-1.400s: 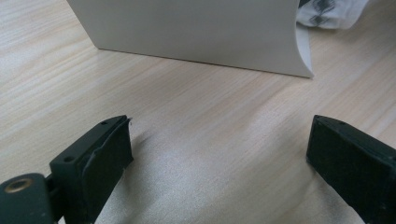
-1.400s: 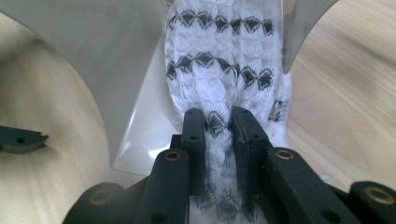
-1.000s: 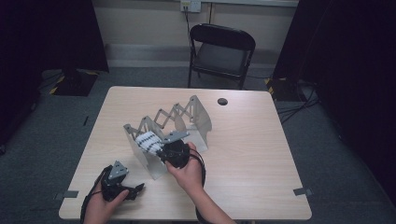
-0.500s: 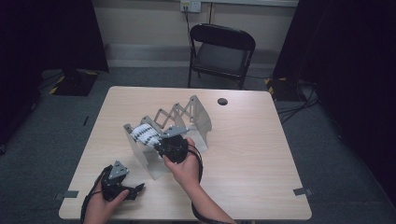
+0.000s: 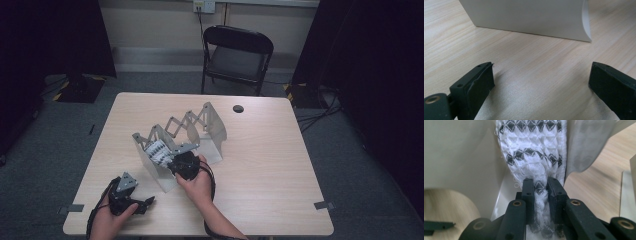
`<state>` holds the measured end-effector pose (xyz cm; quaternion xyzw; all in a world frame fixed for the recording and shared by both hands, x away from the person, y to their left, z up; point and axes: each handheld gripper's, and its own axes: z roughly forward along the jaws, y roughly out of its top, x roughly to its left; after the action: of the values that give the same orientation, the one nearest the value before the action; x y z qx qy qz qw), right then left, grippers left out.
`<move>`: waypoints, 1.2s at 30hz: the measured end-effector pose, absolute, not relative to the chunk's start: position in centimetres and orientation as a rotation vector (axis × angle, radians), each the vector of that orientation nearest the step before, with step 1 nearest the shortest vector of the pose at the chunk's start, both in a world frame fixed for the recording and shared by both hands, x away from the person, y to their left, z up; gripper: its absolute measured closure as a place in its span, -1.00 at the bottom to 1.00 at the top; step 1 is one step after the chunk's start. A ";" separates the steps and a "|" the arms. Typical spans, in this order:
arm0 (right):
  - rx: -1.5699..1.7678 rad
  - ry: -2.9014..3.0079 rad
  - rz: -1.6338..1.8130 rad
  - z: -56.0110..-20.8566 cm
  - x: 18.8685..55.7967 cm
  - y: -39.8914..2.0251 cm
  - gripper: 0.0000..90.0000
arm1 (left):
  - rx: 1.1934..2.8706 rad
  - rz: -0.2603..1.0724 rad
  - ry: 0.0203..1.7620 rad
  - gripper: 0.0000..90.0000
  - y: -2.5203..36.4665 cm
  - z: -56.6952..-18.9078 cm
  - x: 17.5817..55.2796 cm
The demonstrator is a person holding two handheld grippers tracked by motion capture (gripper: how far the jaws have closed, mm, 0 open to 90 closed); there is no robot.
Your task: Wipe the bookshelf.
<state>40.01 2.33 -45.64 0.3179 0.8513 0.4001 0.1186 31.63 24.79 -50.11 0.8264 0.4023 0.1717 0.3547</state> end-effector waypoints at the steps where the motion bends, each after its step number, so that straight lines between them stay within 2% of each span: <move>1: 0.931 2.496 1.167 -45.9 39.9 2.3 0.72 | 2.133 0.443 1.041 -0.87 24.8 -50.1 31.6; 14: 0.958 2.566 1.148 -48.1 39.2 0.7 0.72 | 2.136 0.444 1.040 -0.87 24.8 -50.1 31.6; 36: 1.040 2.516 1.113 -48.4 38.4 -4.9 0.71 | 2.133 0.445 1.043 -0.87 24.8 -50.1 31.6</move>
<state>38.38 -4.94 -48.42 0.3518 0.8511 0.3765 0.1001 31.61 24.76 -50.12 0.8254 0.4036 0.1721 0.3552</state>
